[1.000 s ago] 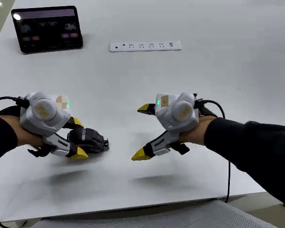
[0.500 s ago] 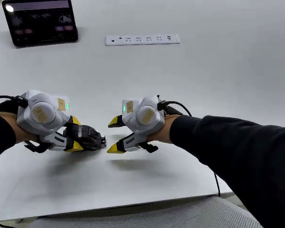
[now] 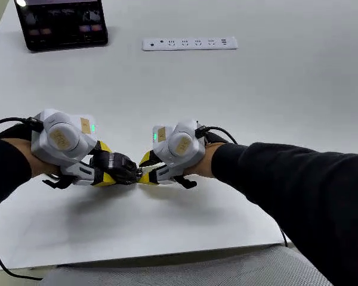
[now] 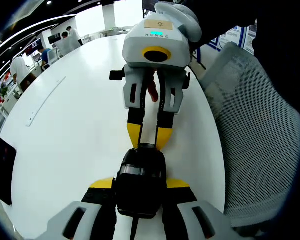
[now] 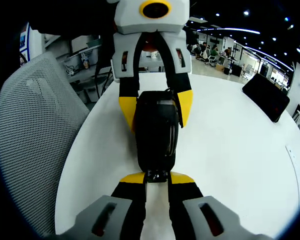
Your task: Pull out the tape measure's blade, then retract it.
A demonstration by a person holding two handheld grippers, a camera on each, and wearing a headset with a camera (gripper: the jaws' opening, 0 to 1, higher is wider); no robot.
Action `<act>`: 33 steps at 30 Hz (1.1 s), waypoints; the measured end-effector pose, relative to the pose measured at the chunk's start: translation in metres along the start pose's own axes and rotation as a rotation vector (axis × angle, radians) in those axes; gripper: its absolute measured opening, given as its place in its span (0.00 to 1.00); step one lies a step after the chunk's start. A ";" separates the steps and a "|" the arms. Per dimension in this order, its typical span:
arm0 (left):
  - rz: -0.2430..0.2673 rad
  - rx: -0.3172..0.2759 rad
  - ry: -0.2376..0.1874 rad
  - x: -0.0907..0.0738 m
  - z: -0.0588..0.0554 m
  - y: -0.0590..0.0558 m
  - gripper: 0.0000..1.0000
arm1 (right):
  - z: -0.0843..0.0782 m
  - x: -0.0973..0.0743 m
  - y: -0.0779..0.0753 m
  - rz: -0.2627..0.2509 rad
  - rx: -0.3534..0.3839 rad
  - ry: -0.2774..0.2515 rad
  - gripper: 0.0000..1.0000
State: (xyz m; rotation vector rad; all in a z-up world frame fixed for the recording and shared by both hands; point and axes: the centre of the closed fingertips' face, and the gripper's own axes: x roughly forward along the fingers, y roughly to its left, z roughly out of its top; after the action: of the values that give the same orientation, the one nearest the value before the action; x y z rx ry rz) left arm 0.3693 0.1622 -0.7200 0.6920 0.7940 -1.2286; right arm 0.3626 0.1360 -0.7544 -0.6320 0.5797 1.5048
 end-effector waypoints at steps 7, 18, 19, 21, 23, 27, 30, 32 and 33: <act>0.000 -0.014 0.006 0.001 -0.001 0.000 0.31 | -0.003 -0.004 -0.002 0.017 0.018 0.003 0.08; 0.001 -0.036 -0.014 0.001 -0.001 0.001 0.31 | -0.013 -0.014 -0.004 0.028 0.021 0.025 0.10; 0.000 -0.037 -0.015 0.001 -0.001 0.001 0.31 | -0.012 -0.014 -0.004 0.029 0.023 0.028 0.11; -0.001 -0.037 -0.015 0.001 -0.001 0.001 0.31 | -0.012 -0.013 -0.004 0.028 0.030 0.032 0.12; -0.003 -0.047 -0.015 0.001 -0.001 0.001 0.32 | -0.013 -0.009 -0.003 0.020 0.018 0.039 0.12; -0.006 -0.048 -0.013 0.001 0.000 0.000 0.32 | -0.010 -0.002 -0.005 -0.008 0.020 0.038 0.12; 0.001 -0.049 -0.011 0.000 -0.001 0.000 0.32 | -0.010 -0.004 -0.007 -0.002 0.041 0.026 0.11; 0.004 -0.063 -0.019 0.000 -0.001 0.001 0.32 | -0.011 -0.004 -0.006 -0.004 0.030 0.025 0.11; 0.003 -0.067 -0.025 0.000 -0.001 0.001 0.32 | -0.010 -0.004 -0.006 -0.007 0.029 0.027 0.11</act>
State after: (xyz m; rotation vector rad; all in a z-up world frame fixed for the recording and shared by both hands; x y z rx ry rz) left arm 0.3702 0.1632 -0.7200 0.6220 0.8099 -1.2007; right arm 0.3690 0.1261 -0.7586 -0.6320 0.6189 1.4808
